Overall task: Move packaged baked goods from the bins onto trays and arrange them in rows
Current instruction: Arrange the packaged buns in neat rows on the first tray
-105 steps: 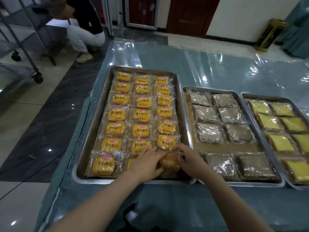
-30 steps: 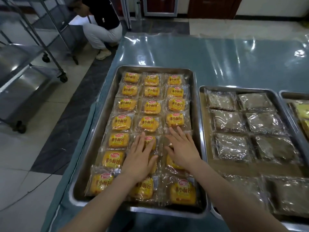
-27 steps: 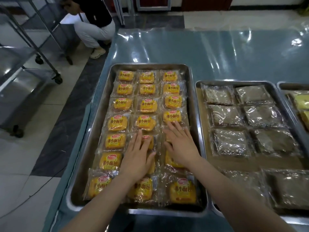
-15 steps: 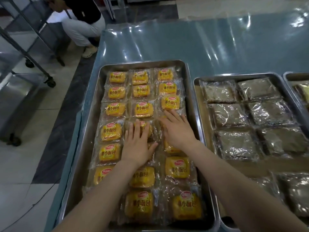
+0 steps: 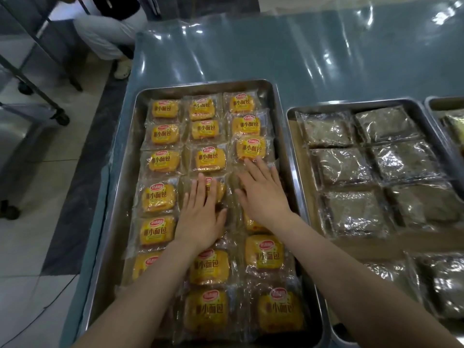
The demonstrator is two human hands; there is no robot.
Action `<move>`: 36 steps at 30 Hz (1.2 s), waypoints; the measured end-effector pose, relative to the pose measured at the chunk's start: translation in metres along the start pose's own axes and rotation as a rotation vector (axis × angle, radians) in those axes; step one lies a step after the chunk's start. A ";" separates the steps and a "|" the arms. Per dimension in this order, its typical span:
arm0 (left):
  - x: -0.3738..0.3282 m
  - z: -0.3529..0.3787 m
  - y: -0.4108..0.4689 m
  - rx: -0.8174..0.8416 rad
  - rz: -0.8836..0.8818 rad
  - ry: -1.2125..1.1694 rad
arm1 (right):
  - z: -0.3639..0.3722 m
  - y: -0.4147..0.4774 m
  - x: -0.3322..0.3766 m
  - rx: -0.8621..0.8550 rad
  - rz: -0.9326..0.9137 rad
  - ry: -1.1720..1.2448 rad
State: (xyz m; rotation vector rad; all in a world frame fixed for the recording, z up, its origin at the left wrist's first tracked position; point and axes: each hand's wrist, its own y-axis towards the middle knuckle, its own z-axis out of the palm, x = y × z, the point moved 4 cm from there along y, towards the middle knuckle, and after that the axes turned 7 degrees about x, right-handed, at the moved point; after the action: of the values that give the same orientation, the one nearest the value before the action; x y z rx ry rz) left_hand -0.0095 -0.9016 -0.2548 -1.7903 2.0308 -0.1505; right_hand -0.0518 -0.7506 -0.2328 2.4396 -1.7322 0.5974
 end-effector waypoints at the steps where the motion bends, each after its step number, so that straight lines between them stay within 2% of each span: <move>1: 0.000 0.000 -0.001 -0.005 0.001 0.002 | -0.003 0.002 0.002 -0.035 -0.018 0.008; 4: 0.003 -0.014 0.004 -0.101 -0.008 0.004 | -0.016 0.020 0.002 -0.091 -0.033 0.029; 7: 0.006 -0.037 0.024 -0.183 -0.015 0.001 | -0.025 0.046 -0.005 -0.060 0.013 0.007; 12: 0.009 -0.041 0.055 -0.073 -0.008 0.084 | -0.016 0.072 -0.020 0.125 0.053 -0.037; 15: 0.011 -0.035 0.063 -0.014 -0.006 0.078 | -0.013 0.073 -0.025 0.124 0.040 -0.012; 22: 0.012 -0.041 0.052 -0.066 0.026 0.103 | -0.018 0.058 -0.015 0.076 0.016 0.042; 27: 0.020 -0.057 0.014 -0.136 0.025 0.093 | -0.037 0.038 0.003 0.059 -0.021 0.080; 30: 0.040 -0.054 -0.029 -0.176 -0.020 0.000 | -0.042 0.016 0.018 0.054 -0.050 0.092; 36: 0.059 -0.002 -0.124 -0.175 -0.171 -0.225 | -0.012 -0.033 0.061 0.186 -0.101 0.043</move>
State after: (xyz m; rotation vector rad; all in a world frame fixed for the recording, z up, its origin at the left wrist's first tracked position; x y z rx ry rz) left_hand 0.0996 -0.9791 -0.2228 -1.9876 1.7800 0.1766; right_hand -0.0077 -0.7899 -0.1942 2.5963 -1.5919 0.8277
